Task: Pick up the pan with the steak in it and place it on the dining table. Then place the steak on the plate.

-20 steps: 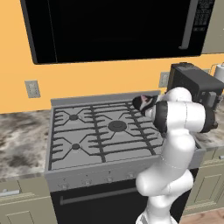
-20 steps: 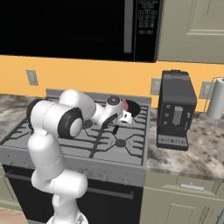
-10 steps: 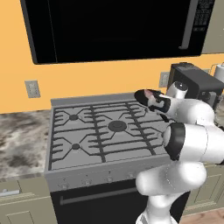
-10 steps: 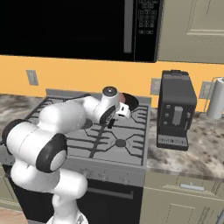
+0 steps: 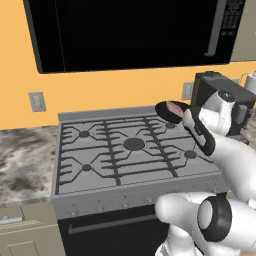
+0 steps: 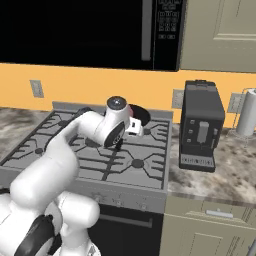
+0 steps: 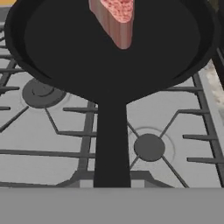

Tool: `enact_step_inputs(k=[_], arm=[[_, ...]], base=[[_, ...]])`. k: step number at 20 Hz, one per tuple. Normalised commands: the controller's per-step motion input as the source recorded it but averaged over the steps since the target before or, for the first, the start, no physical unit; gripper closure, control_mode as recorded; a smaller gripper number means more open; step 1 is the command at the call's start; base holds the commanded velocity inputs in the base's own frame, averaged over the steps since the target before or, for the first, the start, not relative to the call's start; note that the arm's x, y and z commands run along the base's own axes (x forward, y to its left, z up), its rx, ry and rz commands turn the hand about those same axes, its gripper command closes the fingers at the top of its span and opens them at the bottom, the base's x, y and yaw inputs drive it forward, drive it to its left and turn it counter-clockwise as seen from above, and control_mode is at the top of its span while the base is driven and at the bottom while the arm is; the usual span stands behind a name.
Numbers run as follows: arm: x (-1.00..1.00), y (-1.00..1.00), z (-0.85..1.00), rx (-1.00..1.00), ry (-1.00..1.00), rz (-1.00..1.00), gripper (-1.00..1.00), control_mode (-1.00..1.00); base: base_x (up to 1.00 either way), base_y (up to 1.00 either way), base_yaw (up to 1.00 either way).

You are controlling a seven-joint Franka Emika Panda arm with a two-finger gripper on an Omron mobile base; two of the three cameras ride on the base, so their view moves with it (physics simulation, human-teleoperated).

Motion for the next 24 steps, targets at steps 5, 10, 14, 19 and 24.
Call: enact_step_inputs(k=[5,10,14,19,24], arm=[[-0.84,0.21,0.36,0.0,0.0,0.13,1.0,-1.0],[-0.83,0.25,0.32,0.0,0.0,0.14,1.0,-1.0],[-0.83,0.26,0.31,0.0,0.0,0.14,1.0,-1.0],[-0.82,0.25,0.3,0.0,0.0,0.16,1.0,-1.0],[-0.83,0.25,0.26,0.0,0.0,0.16,1.0,-1.0]], base=[[0.0,0.0,0.0],[0.0,0.0,0.0],[0.0,0.0,0.0],[0.0,0.0,0.0],[0.0,0.0,0.0]])
